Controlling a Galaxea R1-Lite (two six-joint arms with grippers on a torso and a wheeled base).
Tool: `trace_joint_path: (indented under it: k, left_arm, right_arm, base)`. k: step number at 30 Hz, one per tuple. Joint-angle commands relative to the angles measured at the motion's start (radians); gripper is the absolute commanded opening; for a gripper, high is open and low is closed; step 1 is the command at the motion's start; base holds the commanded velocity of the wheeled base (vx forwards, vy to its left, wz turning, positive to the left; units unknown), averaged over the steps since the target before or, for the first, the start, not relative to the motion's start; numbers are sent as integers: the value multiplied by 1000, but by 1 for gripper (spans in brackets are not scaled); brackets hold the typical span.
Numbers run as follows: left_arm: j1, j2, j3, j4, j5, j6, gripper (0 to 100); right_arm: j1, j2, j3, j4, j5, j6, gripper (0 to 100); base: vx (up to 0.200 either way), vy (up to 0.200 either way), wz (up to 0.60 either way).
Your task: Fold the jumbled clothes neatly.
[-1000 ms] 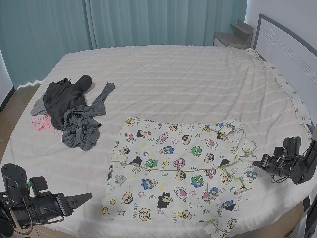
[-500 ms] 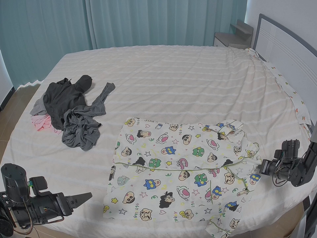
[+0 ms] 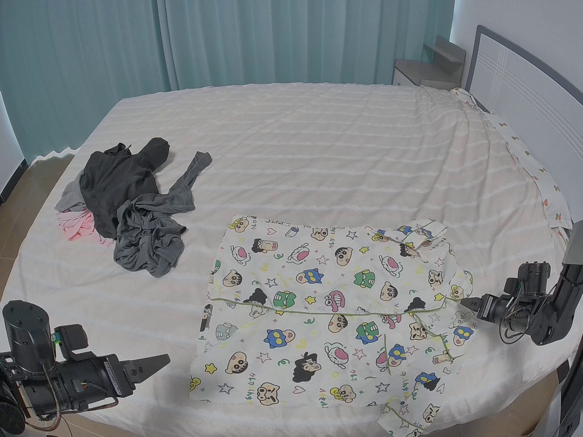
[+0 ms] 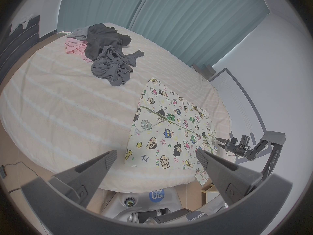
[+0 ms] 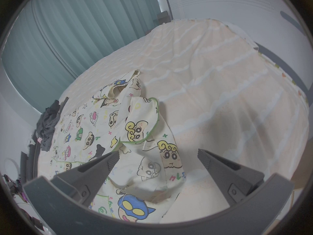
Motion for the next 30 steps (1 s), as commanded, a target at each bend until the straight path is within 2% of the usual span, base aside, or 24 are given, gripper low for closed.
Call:
trace_joint_path:
  k: [1,2,3,4,5,6,8,18,25,26,30]
  left_arm:
    - [0,5,0,-1,-1,-1,100]
    - [0,5,0,-1,1,-1,100]
    - [0,5,0,-1,1,-1,100]
    - [0,6,0,-1,-1,-1,100]
    - [0,6,0,-1,-1,-1,100]
    - [0,5,0,-1,-1,-1,100]
    - [0,6,0,-1,-1,-1,100]
    - [0,6,0,-1,-1,-1,100]
    - [0,12,0,-1,-1,-1,100]
    - [0,12,0,-1,-1,-1,100]
    - [0,14,0,-1,-1,-1,100]
  right_arm:
    - [-77,71,-16,-7,111,2,100]
    - [-89,80,-17,-7,141,3,100]
    - [-89,80,-17,-7,141,3,100]
    - [-100,96,-19,-7,189,19,100]
    - [-100,96,-19,-7,189,19,100]
    - [-103,110,-19,-8,256,51,100]
    - [-105,122,-27,-10,298,71,100]
    - [-126,162,-71,-10,312,80,100]
    - [-131,180,-105,-11,348,100,100]
    - [-129,180,-106,-11,362,112,0]
    - [-121,173,-108,-18,384,141,0]
  base:
    - [0,0,0]
    - [0,0,0]
    - [0,0,0]
    - [0,0,0]
    - [0,0,0]
    - [0,0,0]
    - [0,0,0]
    - [0,0,0]
    - [0,0,0]
    - [0,0,0]
    - [0,0,0]
